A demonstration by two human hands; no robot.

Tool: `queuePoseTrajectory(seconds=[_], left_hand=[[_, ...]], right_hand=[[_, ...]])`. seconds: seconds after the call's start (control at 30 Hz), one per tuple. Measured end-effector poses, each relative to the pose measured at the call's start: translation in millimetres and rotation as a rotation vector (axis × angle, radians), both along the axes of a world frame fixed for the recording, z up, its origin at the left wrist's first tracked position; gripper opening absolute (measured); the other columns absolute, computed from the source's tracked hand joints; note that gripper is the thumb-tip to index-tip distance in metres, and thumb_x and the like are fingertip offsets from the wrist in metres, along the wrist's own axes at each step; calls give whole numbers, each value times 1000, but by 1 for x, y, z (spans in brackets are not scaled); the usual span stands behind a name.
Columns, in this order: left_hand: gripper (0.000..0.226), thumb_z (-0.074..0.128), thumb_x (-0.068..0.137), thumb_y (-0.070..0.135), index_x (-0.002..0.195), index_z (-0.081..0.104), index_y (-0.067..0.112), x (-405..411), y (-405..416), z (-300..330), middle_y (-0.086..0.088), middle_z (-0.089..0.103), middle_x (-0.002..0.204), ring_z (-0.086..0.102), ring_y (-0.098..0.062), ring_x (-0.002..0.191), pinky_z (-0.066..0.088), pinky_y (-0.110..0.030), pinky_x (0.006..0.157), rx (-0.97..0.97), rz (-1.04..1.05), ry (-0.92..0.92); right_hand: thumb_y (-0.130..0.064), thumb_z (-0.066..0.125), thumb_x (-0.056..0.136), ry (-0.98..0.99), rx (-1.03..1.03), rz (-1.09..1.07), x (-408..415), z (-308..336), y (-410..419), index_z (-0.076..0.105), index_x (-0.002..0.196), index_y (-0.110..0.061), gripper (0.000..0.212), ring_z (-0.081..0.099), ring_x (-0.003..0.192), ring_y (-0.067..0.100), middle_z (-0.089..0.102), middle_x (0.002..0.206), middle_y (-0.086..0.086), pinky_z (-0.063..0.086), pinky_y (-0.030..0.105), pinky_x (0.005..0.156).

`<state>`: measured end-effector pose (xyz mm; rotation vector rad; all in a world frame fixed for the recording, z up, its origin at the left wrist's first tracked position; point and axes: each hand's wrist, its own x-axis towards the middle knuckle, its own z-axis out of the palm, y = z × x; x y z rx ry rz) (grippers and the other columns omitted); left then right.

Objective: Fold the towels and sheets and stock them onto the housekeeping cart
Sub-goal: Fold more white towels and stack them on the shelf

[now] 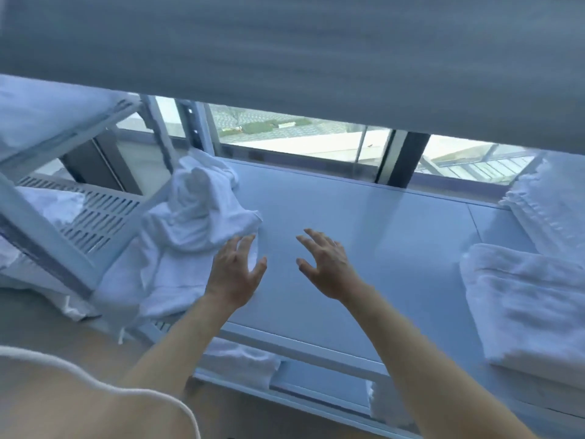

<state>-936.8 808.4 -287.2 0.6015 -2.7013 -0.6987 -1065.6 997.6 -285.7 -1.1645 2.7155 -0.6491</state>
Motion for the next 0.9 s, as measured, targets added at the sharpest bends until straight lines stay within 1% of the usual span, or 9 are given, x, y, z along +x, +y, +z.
queuePoseTrajectory(seconds=[0.07, 0.2, 0.3, 0.4, 0.47, 0.57, 0.63, 0.77, 0.9], left_hand=[[86, 29, 84, 61, 148, 50, 8, 16, -42, -6, -16, 51, 148, 45, -35, 139, 34, -46, 116, -19, 44, -12], [71, 45, 90, 53, 150, 48, 14, 43, -111, -29, -13, 46, 153, 41, -34, 141, 35, -50, 113, -45, 100, -99], [64, 57, 96, 50, 152, 45, 21, 63, -150, -54, -11, 43, 155, 38, -33, 143, 35, -53, 113, -112, 120, -185], [66, 52, 97, 55, 156, 39, 30, 82, -169, -78, -6, 33, 163, 25, -29, 151, 26, -54, 117, -166, 107, -290], [66, 46, 97, 59, 157, 38, 31, 90, -172, -86, -5, 30, 165, 21, -28, 154, 22, -54, 119, -192, 72, -298], [66, 51, 96, 59, 156, 41, 33, 91, -169, -87, -5, 33, 163, 23, -30, 153, 21, -56, 119, -184, 58, -282], [66, 52, 96, 58, 156, 40, 34, 89, -163, -87, -5, 34, 163, 23, -31, 153, 21, -58, 120, -184, 46, -270], [67, 44, 95, 64, 158, 33, 41, 76, -143, -91, -2, 28, 165, 16, -30, 156, 18, -56, 121, -199, -4, -274], [69, 36, 93, 67, 158, 31, 43, 54, -98, -92, -3, 26, 166, 14, -31, 156, 14, -58, 122, -207, -92, -285]], right_hand=[[-41, 52, 102, 1, 8, 36, 9, -2, -43, 37, 157, -26, 59, 19, 155, 22, 24, 168, -2, 15, 46, 124], [-41, 55, 101, -3, 11, 98, 26, -9, -118, 39, 156, -25, 60, 21, 154, 22, 26, 168, 1, 19, 48, 122], [-44, 53, 101, -29, 37, 130, 35, -21, -163, 37, 157, -27, 61, 15, 156, 21, 22, 169, -2, 18, 50, 122], [-47, 52, 101, -52, 75, 148, 41, -38, -198, 32, 158, -28, 64, 10, 157, 23, 16, 170, -2, 16, 53, 123], [-50, 52, 100, -63, 113, 150, 44, -50, -212, 28, 159, -30, 67, 8, 157, 24, 13, 171, -3, 17, 54, 123], [-51, 49, 101, -74, 178, 141, 47, -68, -215, 19, 162, -33, 71, 3, 158, 22, 8, 172, -4, 12, 53, 124], [-52, 46, 101, -41, 181, 119, 48, -78, -206, 14, 163, -36, 72, 0, 159, 19, 7, 172, -5, 8, 50, 126], [-54, 42, 102, 15, 182, 73, 43, -86, -173, 11, 163, -39, 70, 0, 159, 17, 5, 172, -9, 7, 49, 126], [-53, 41, 103, 37, 196, -8, 33, -86, -117, 9, 163, -39, 70, -2, 159, 15, 3, 172, -11, 6, 47, 127]])
